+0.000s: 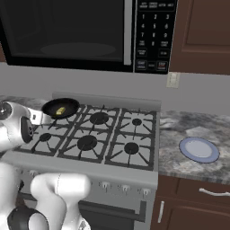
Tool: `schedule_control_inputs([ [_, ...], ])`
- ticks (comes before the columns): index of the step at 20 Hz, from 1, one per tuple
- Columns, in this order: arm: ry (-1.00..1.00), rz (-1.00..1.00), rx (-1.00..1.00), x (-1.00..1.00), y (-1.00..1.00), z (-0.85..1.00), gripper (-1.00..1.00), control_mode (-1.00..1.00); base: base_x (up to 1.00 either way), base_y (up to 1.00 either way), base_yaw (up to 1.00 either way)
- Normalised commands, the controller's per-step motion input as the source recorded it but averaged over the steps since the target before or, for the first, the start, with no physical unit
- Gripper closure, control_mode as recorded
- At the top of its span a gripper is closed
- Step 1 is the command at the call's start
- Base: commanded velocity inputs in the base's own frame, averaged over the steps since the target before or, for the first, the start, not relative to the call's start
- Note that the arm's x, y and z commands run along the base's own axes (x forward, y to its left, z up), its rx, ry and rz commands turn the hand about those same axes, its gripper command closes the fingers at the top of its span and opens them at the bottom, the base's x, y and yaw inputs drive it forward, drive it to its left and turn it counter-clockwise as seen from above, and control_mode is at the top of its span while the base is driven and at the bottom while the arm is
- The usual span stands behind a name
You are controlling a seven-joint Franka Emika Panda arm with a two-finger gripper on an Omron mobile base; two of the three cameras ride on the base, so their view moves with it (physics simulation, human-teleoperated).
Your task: Pick up the butter stick and place it in the pan. Then turn on the burner for the pan.
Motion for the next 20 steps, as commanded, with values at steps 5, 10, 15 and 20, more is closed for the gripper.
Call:
schedule_control_inputs([
  [5, -0.15, 0.0, 0.08, -0.26, -0.32, 0.0, -1.0, -1.0, 0.0, 0.0, 0.0],
  [10, -0.1, 0.0, 0.08, -0.16, -0.38, 0.0, -1.0, -1.0, 0.0, 0.0, 0.0],
  [15, -0.04, 0.0, 0.08, -0.13, -0.46, 0.0, -1.0, -1.0, 0.0, 0.0, 0.0],
  [20, 0.0, 0.0, 0.02, -0.14, -0.18, 0.0, -1.0, -1.0, 0.0, 0.0, 0.0],
])
